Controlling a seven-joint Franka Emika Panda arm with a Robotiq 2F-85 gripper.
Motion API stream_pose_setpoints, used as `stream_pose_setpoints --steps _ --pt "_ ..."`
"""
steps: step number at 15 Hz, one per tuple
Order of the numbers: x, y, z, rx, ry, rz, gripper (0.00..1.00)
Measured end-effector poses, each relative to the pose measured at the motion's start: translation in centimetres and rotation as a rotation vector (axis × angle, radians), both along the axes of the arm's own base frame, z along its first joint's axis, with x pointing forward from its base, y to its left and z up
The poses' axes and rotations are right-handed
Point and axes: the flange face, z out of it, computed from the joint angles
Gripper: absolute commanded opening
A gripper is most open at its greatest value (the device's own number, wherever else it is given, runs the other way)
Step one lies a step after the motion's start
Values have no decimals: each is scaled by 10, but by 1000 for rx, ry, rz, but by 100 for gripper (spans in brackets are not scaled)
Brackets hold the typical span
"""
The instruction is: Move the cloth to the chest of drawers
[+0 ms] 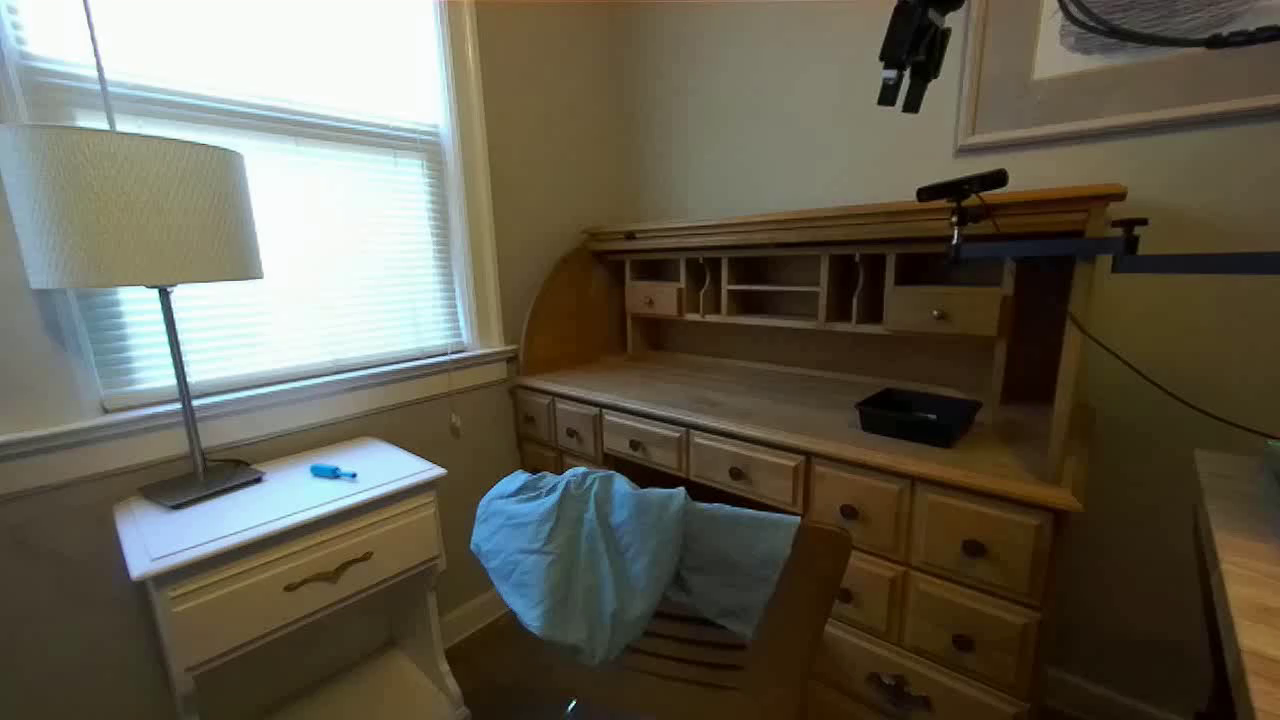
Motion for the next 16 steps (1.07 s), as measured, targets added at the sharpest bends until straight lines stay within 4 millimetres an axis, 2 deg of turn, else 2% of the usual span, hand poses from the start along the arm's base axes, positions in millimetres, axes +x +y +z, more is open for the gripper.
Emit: stream_pose_setpoints --steps 16 --pt "5 -1 1 -4 -30 -1 100"
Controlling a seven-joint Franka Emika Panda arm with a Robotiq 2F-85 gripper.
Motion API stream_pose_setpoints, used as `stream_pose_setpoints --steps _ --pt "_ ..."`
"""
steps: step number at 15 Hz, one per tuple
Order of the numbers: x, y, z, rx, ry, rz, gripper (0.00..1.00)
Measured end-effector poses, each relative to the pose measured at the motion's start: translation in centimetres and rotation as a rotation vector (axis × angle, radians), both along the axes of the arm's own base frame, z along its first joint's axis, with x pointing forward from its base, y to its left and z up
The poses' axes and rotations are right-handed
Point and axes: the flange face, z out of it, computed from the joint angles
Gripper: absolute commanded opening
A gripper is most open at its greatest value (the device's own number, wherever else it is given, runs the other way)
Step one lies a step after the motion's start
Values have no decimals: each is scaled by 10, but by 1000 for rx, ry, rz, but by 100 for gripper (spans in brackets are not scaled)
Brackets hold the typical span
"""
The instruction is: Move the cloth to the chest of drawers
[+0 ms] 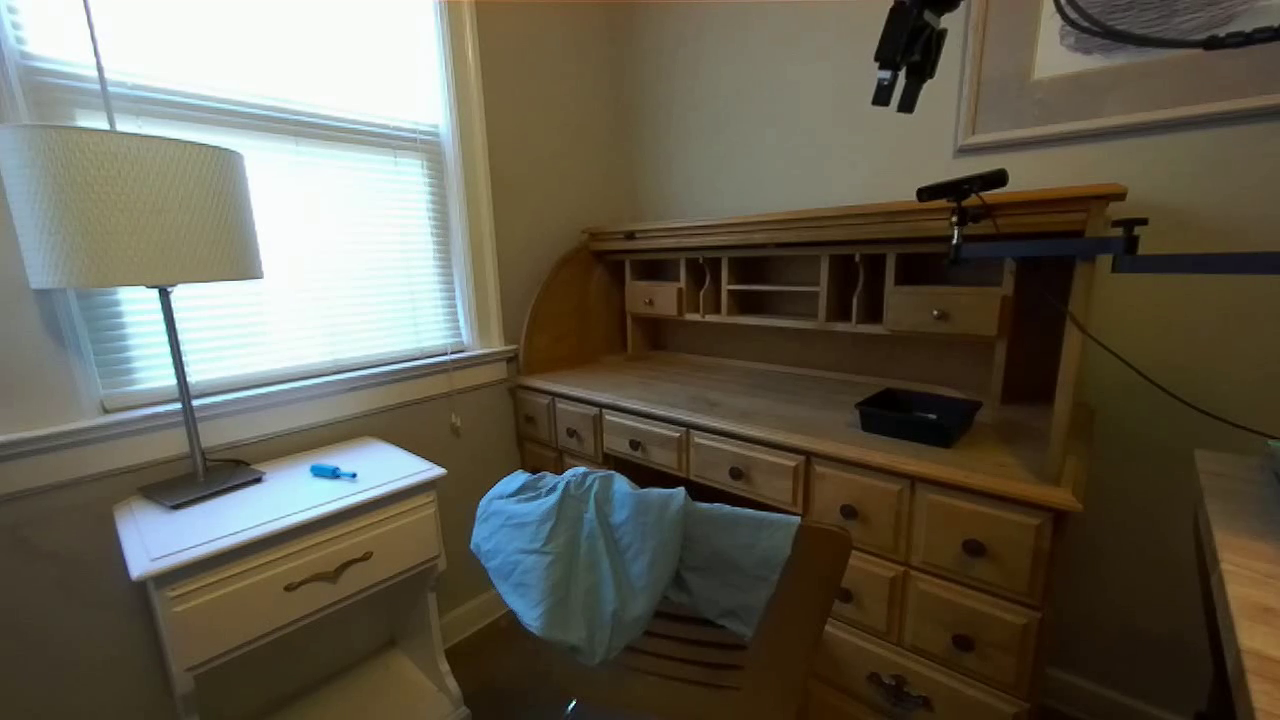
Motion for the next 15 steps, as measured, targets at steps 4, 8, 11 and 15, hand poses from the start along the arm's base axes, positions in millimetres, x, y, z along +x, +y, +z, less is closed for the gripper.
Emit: stream_pose_setpoints --steps 4,8,11,15 --pt "24 9 7 -16 -151 38 100" --pt "63 50 11 28 -307 144 100" --pt "93 94 7 98 -341 272 100" --pt "133 127 -20 182 -308 396 100"
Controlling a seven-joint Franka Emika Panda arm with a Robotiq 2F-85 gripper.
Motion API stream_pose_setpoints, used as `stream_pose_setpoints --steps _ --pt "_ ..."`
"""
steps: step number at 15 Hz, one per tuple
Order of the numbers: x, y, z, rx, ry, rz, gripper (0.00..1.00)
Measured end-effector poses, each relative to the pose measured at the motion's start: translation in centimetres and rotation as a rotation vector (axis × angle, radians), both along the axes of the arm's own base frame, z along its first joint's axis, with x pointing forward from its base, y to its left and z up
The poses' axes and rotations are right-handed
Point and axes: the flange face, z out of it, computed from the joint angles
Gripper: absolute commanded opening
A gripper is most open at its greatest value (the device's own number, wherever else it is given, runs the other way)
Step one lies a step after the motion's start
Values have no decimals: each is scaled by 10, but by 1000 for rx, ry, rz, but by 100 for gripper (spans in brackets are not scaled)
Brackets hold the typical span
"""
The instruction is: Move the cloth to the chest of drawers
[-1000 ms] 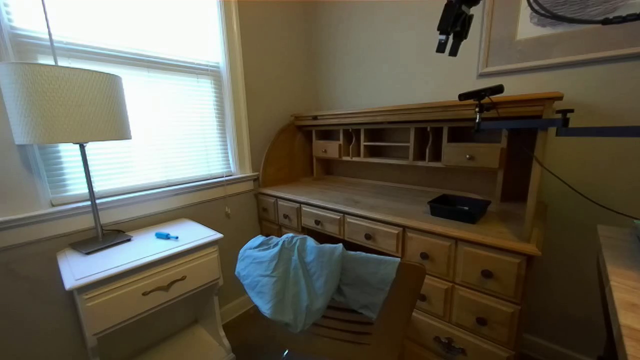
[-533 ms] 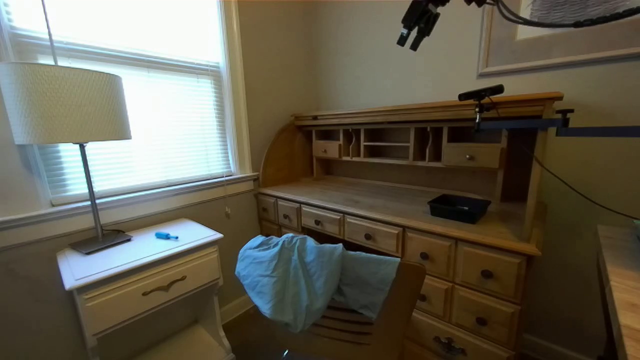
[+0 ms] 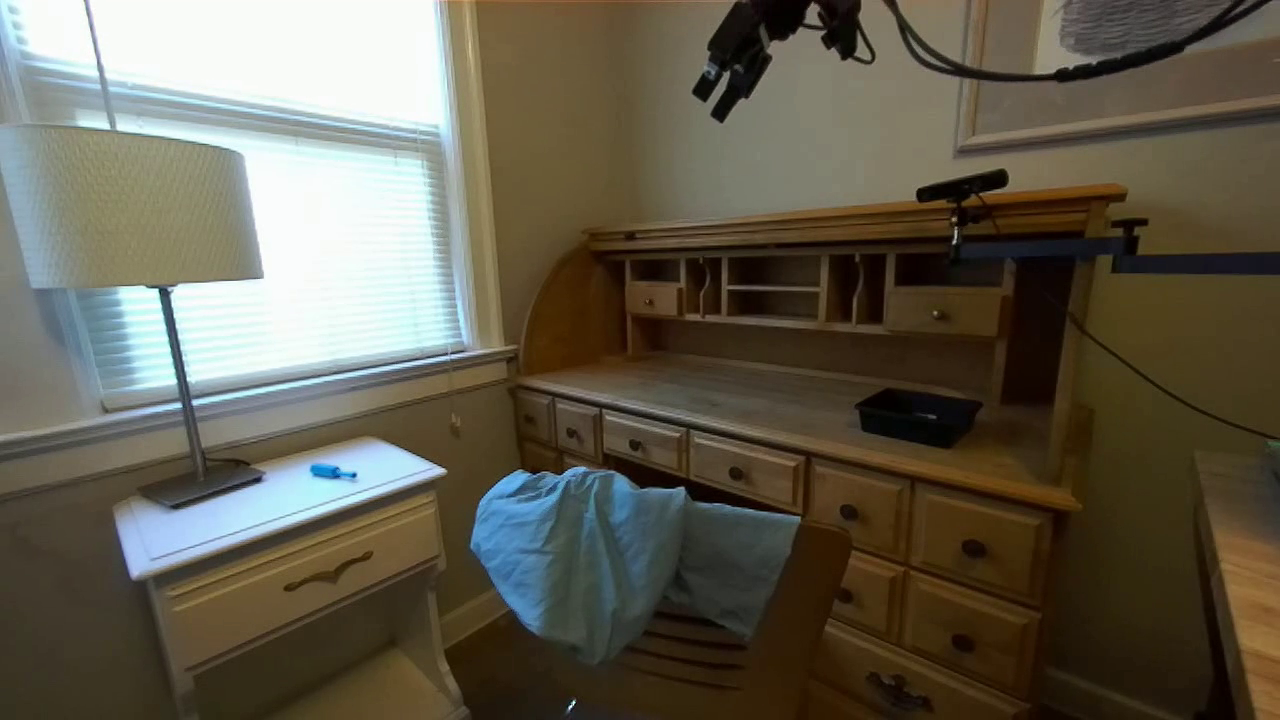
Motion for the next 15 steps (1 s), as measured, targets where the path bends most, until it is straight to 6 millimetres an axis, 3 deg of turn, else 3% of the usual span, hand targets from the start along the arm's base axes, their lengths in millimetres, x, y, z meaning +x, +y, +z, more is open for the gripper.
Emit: stream_pose_setpoints --steps 8,15 --pt "70 -38 -89 27 95 -31 100" --pt "102 -8 -162 -10 178 39 100"
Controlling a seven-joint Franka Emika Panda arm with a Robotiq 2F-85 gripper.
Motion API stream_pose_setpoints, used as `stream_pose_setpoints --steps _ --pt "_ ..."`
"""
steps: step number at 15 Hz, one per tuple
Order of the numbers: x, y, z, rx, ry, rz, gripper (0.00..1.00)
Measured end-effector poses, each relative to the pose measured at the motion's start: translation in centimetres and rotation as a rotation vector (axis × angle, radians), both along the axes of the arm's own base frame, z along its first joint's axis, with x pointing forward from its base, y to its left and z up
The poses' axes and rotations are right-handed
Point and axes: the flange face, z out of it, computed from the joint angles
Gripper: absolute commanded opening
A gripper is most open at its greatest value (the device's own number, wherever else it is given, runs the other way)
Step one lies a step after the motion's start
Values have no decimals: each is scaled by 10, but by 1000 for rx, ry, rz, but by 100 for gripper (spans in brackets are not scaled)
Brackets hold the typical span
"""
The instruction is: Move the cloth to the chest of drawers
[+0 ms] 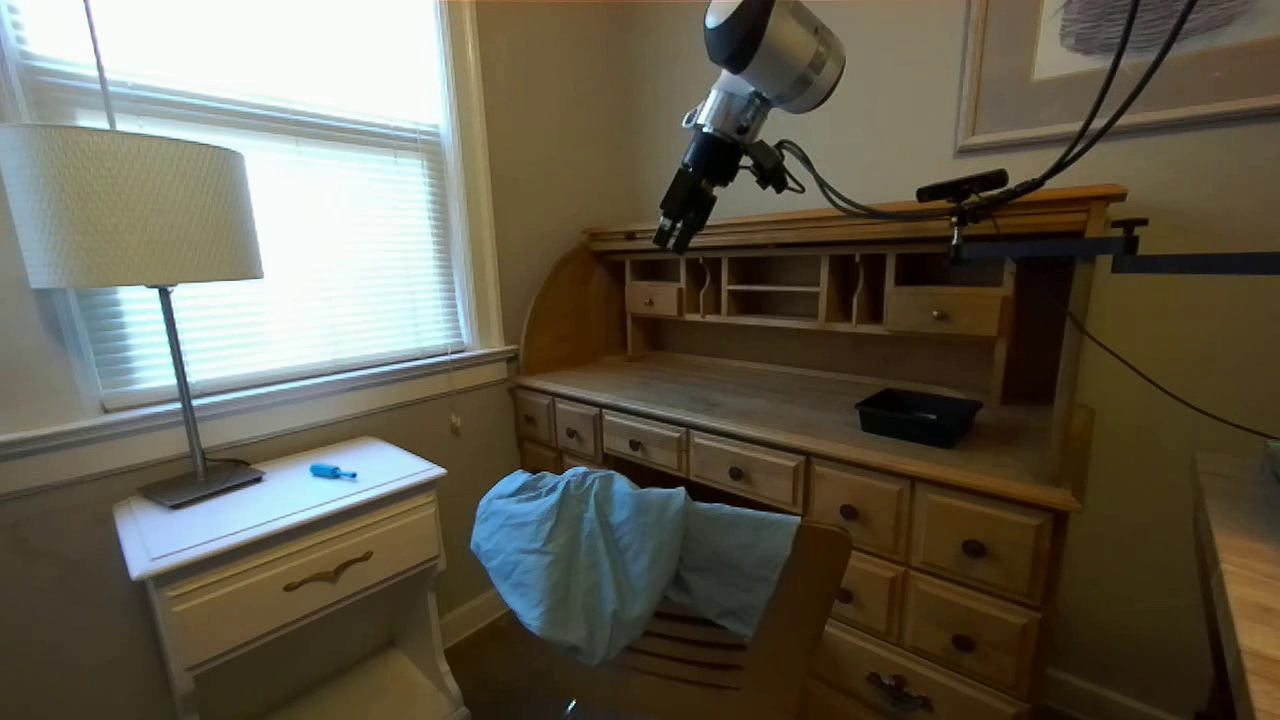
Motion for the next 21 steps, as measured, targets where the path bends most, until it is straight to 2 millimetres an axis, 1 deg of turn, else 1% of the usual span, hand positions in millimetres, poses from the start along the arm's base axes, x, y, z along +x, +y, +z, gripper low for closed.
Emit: stream_pose_setpoints --steps 1,2,8,10,12,14,17,21 --pt "3 3 -9 -8 6 9 100" --pt "5 5 -14 -10 9 12 100" --pt "9 4 -12 -4 5 11 100" --pt "11 4 -27 21 50 19 100" --pt "19 2 -54 56 119 35 100" --pt "31 -1 -87 97 194 59 100" --pt "49 -1 -147 171 314 103 100" --pt "63 3 -224 256 439 144 100"
